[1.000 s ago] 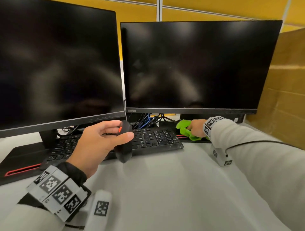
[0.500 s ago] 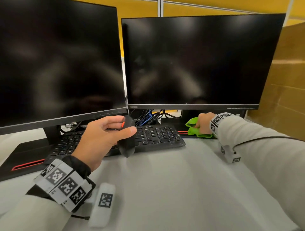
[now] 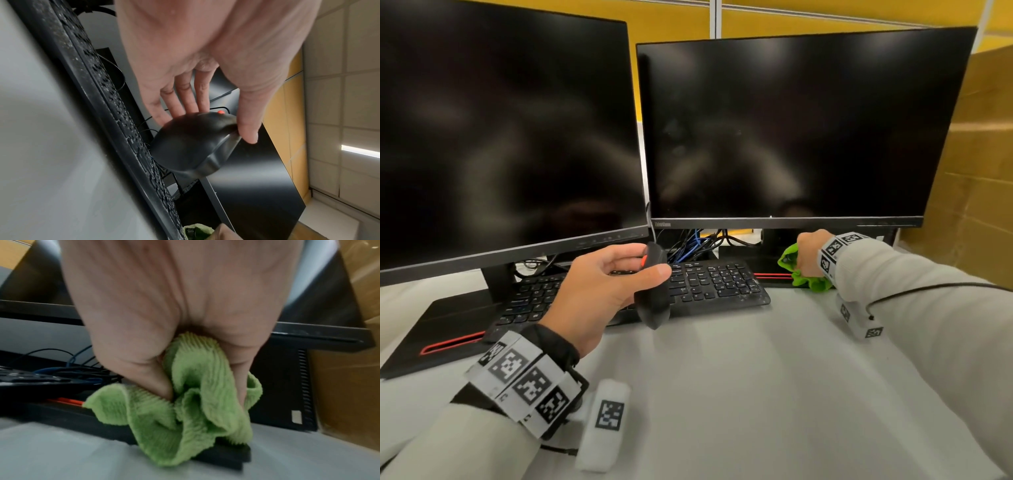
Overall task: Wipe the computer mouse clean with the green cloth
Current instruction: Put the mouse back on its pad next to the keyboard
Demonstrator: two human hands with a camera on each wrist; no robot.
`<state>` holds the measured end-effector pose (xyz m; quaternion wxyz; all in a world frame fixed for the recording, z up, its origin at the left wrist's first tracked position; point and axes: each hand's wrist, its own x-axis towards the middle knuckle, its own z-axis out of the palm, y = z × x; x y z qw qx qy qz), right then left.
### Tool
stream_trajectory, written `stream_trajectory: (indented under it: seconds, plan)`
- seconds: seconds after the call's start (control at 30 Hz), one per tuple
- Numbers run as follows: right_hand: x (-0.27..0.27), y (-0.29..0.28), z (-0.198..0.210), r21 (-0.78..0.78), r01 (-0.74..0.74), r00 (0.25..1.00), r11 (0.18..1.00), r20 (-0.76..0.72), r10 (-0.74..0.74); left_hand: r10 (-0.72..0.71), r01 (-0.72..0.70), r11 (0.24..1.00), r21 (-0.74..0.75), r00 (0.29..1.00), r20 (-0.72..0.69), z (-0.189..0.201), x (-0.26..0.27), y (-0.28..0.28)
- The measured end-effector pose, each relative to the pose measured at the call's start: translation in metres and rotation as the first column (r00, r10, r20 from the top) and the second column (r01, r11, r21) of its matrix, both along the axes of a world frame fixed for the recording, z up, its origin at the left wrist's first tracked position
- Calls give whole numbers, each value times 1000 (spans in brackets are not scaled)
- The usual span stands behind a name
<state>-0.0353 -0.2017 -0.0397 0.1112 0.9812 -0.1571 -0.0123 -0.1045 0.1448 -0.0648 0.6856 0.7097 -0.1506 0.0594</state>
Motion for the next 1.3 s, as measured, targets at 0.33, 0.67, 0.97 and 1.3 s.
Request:
stream_trajectory:
  seconds: [0.33, 0.67, 0.97, 1.3]
  plan:
    - [-40, 66, 65, 209, -345, 931, 915, 200, 305, -81, 80, 997, 7, 997, 18, 5, -9, -3]
    - [-76, 142, 51, 390, -633, 758, 669, 489, 432, -210, 206, 971, -122, 977, -27, 7, -14, -4]
    - [-81, 151, 28, 586, -771, 594, 250, 519, 615, -324, 318, 928, -197, 946, 3, 4, -17, -8]
    - [-108, 156, 17, 407, -853, 484, 327, 852, 202, -102, 107, 968, -226, 994, 33, -3, -2, -6]
